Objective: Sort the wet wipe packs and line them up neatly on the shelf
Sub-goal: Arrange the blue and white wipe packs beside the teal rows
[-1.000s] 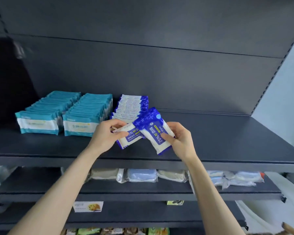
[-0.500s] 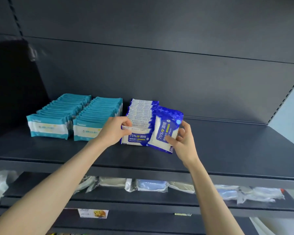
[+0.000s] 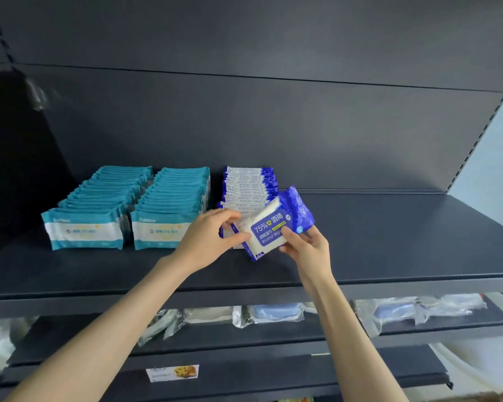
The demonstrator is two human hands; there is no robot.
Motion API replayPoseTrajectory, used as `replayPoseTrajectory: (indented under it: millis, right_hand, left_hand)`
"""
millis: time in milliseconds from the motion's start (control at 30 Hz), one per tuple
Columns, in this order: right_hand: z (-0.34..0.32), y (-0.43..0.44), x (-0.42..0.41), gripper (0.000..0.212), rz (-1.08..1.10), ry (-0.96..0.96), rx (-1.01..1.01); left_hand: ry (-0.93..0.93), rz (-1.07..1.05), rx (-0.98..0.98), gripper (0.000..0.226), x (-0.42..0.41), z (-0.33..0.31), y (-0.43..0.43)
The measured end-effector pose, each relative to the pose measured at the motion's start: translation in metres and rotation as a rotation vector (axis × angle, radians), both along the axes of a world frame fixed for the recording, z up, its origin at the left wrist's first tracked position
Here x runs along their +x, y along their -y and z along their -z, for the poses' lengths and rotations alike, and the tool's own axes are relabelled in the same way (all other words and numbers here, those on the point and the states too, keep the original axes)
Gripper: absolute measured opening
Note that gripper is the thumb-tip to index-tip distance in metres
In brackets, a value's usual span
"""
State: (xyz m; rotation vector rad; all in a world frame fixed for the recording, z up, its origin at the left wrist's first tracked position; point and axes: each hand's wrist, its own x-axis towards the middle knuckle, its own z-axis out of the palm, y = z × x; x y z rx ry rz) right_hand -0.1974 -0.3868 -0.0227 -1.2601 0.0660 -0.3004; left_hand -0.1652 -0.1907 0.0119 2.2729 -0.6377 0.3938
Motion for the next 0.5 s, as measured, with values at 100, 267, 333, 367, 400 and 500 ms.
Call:
replayPoseTrajectory:
  millis: [100, 267, 333, 367, 400, 500]
  right_hand:
    - [0.003, -0.01, -0.001, 0.022, -0.059, -0.032, 0.045]
    - [0.01, -0.007, 0.003, 0.022, 0.169, -0.11, -0.254]
    - [0.011, -0.005, 0.007, 0.026, 0.218, -0.141, -0.463]
    - [0.011, -0.005, 0.009, 0.027, 0.235, -0.161, -0.565]
    - [0.01, -0.006, 0.011, 0.029, 0.253, -0.177, -0.657]
    - [0.013, -0.006, 0.014, 0.044, 0.264, -0.131, -0.783]
  left_hand:
    - [-0.124, 0.015, -0.08, 0.031, 0.002, 0.003, -0.002]
    - [-0.081, -0.001, -0.008, 0.022, 0.012, 0.003, -0.014]
    - [-0.03, -0.006, 0.048, 0.023, 0.014, 0.005, -0.013]
    - [-0.008, -0.018, 0.073, 0.024, 0.014, 0.007, -0.012]
    - [0.018, -0.035, 0.095, 0.026, 0.014, 0.009, -0.011]
    - [0.079, -0.099, 0.152, 0.039, 0.011, 0.015, -0.01]
